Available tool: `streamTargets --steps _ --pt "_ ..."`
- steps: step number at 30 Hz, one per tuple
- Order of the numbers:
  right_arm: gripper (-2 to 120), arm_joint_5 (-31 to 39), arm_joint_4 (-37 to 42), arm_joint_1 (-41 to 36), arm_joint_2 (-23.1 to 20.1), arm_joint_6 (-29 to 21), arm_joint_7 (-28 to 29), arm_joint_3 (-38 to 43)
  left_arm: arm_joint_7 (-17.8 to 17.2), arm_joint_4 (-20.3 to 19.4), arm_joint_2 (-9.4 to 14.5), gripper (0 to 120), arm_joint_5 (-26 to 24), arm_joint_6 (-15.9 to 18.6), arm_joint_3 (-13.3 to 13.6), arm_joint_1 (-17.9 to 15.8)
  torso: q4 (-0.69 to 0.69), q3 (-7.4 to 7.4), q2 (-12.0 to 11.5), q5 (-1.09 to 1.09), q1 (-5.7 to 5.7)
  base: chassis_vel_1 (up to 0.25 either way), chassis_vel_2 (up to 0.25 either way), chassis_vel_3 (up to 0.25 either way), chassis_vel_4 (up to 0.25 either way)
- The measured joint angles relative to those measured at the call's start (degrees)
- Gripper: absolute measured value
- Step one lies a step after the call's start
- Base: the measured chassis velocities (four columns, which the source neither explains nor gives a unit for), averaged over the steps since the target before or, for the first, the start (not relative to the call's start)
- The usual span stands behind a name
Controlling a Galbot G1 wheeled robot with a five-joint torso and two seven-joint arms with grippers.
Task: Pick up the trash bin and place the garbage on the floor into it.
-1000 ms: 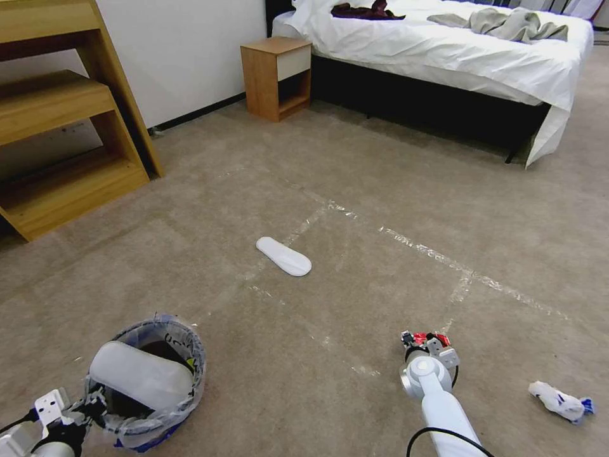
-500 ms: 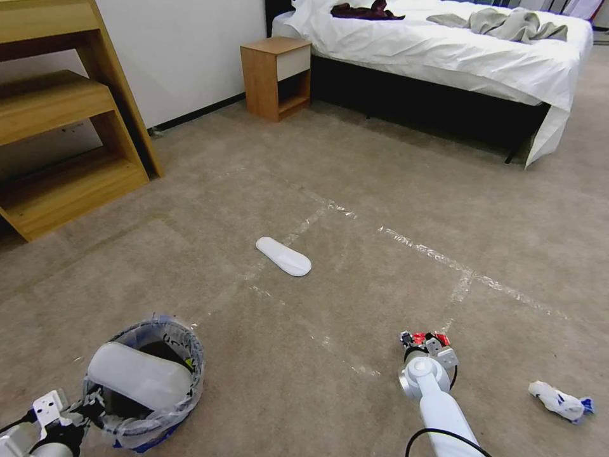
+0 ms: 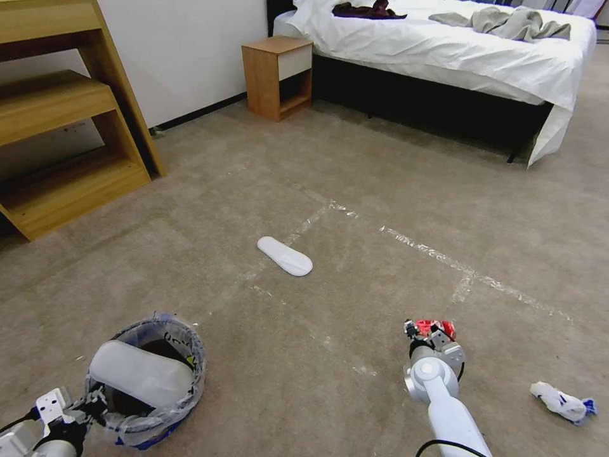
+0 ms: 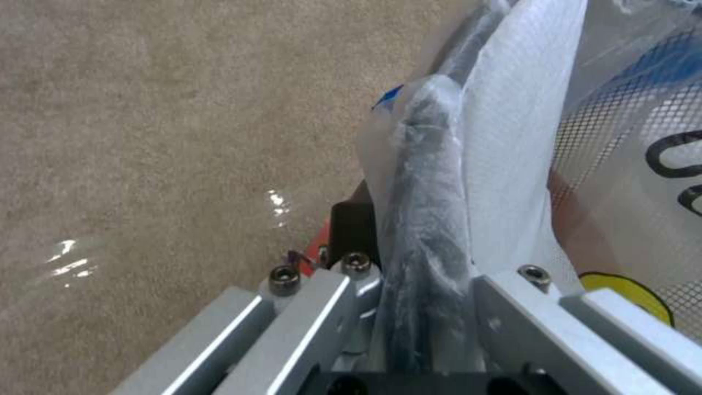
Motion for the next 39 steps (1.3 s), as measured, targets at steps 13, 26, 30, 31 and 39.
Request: streamTargets --steps 13,26,30,31,39 --pt "41 -2.5 21.5 -1.0 -19.3 11.6 -15.6 -12.2 -1.7 -2.6 1.7 1 -3.3 2.5 -0.3 -0.7 -0.01 -0.01 0.0 -0.02 0.00 0.000 0.000 0.000 0.000" --pt "40 0.2 32.7 12.9 -34.4 16.1 -29.3 -33.2 -4.3 -6.2 4.0 1 -8.0 5.5 -1.2 -0.9 -0.01 0.00 0.0 0.00 0.00 0.000 0.000 0.000 0.000" --pt "40 0.2 34.7 21.8 -37.3 16.3 -31.3 -42.3 -5.0 -6.9 4.5 1 -9.0 6.2 -1.2 -1.0 -0.02 0.00 0.0 0.00 0.00 0.000 0.000 0.000 0.000" --pt "40 0.2 35.1 26.8 -38.2 16.5 -31.9 -46.9 -5.1 -7.1 4.6 1 -9.1 6.4 -1.2 -1.0 0.00 0.00 0.0 -0.01 0.00 0.000 0.000 0.000 0.000" --pt "40 0.3 34.3 47.0 -35.8 15.1 -31.8 -65.8 -5.3 -7.6 5.1 1 -9.2 6.9 -0.4 -1.6 0.00 0.00 0.0 -0.02 0.00 0.000 0.000 0.000 0.000"
